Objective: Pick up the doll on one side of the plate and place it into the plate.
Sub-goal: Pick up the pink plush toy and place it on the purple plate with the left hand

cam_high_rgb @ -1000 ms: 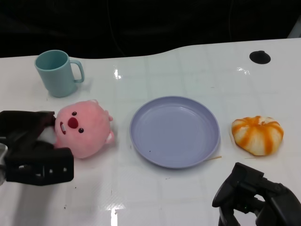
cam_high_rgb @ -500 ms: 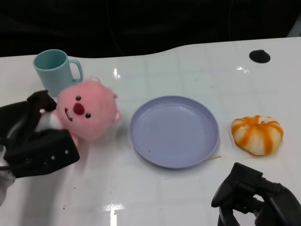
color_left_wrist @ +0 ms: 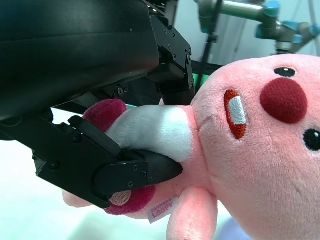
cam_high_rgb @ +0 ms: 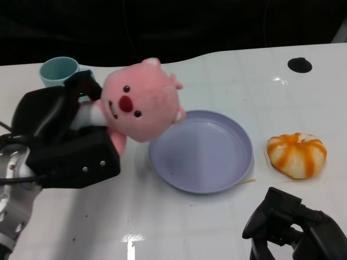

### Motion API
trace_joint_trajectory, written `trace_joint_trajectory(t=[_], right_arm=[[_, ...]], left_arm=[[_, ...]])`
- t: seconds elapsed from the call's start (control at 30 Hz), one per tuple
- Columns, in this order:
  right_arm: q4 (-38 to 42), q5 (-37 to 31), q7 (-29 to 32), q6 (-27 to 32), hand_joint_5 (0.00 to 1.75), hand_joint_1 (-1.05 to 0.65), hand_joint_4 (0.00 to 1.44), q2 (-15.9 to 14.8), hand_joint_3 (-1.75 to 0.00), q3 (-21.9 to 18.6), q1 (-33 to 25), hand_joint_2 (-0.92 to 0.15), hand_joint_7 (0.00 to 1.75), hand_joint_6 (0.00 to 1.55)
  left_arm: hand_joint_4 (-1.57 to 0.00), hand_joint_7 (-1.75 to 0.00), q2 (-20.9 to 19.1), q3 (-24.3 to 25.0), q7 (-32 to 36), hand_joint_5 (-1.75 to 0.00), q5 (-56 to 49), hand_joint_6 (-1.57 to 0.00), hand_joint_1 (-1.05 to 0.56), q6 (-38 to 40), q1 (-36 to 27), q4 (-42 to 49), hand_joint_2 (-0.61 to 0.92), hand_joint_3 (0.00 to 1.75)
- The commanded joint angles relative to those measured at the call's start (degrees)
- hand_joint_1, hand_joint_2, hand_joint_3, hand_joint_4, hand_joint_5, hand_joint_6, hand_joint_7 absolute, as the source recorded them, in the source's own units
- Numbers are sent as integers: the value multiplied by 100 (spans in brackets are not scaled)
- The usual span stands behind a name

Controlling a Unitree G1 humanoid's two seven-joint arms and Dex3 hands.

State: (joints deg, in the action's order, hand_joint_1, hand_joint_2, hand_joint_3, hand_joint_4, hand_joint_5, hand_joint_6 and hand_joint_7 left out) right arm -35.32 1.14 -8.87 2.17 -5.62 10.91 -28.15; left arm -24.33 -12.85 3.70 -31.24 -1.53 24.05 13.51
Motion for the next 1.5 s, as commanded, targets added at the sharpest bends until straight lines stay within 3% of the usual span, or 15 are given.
trace_joint_trajectory(t=[0.03,0.4,0.77,0.83,0.9,0.97,1.03,1.07,1.1,1.13,1.17,1.23,1.37,1.43,1.5], right_arm=[[-88,14,40,76,175,1,65,-6,-127,13,-1,-47,149,58],[-122,-22,64,90,175,1,65,-8,-128,88,-7,-47,149,58],[-141,-51,92,91,175,2,66,-7,-128,128,-8,-47,149,58],[-147,-58,100,94,175,2,66,-4,-128,136,-8,-47,149,58],[-160,-45,100,115,175,2,66,-2,-128,138,-9,-46,149,58],[-181,-34,102,142,175,2,66,-4,-129,138,-11,-47,149,58],[-182,-27,103,145,175,2,66,-3,-129,135,-9,-47,149,58],[-173,-24,101,131,175,3,66,-5,-129,131,-7,-46,149,58],[-161,-28,98,115,175,3,66,-9,-130,129,-2,-46,149,58],[-154,-33,96,107,175,3,66,-13,-130,127,3,-46,149,58],[-151,-36,94,104,175,3,66,-16,-130,126,6,-46,149,58],[-162,-48,92,124,175,2,66,-28,-130,122,10,-46,150,58],[-168,-39,93,148,175,3,66,-26,-131,117,13,-46,150,58],[-166,-24,90,147,175,4,66,-21,-131,117,16,-46,150,58],[-171,-4,94,170,175,4,66,-10,-132,119,17,-46,150,58]], left_arm=[[-88,-175,151,-98,-275,-175,-87,-69,-12,259,212,-226,42,111],[-92,-175,1002,-674,-533,-175,-284,-73,-12,544,678,207,44,113],[-93,-175,1385,-1046,-397,-175,-432,-75,-15,242,1028,1077,49,109],[-93,-171,1433,-1066,-387,-175,-422,-76,-13,207,1065,1200,41,118],[-93,-159,1456,-1058,-468,-175,-380,-80,-12,224,1075,1223,36,127],[-83,-88,1449,-1052,-648,-175,-325,-87,-18,267,1068,1169,47,100],[-77,-51,1401,-1061,-997,-175,-237,-88,-21,315,1075,1092,59,74],[-63,-26,1374,-1057,-1182,-137,-184,-79,-27,333,1077,1051,76,46],[-58,-14,1314,-1075,-1362,-109,-158,-74,-31,312,1072,987,84,32],[-47,-6,1261,-1092,-1484,-74,-156,-60,-41,286,1063,928,89,26],[-43,-3,1229,-1102,-1551,-59,-166,-54,-46,267,1055,888,90,24],[-31,-1,1115,-1149,-1735,-41,-201,-39,-57,202,1038,773,92,26],[-6,0,886,-1266,-2146,-28,-313,-15,-76,199,1051,515,92,37],[-1,0,804,-1313,-2267,-24,-370,-10,-82,204,1055,426,92,40],[0,-1,685,-1372,-2451,-7,-454,-5,-93,241,1057,270,92,46]])
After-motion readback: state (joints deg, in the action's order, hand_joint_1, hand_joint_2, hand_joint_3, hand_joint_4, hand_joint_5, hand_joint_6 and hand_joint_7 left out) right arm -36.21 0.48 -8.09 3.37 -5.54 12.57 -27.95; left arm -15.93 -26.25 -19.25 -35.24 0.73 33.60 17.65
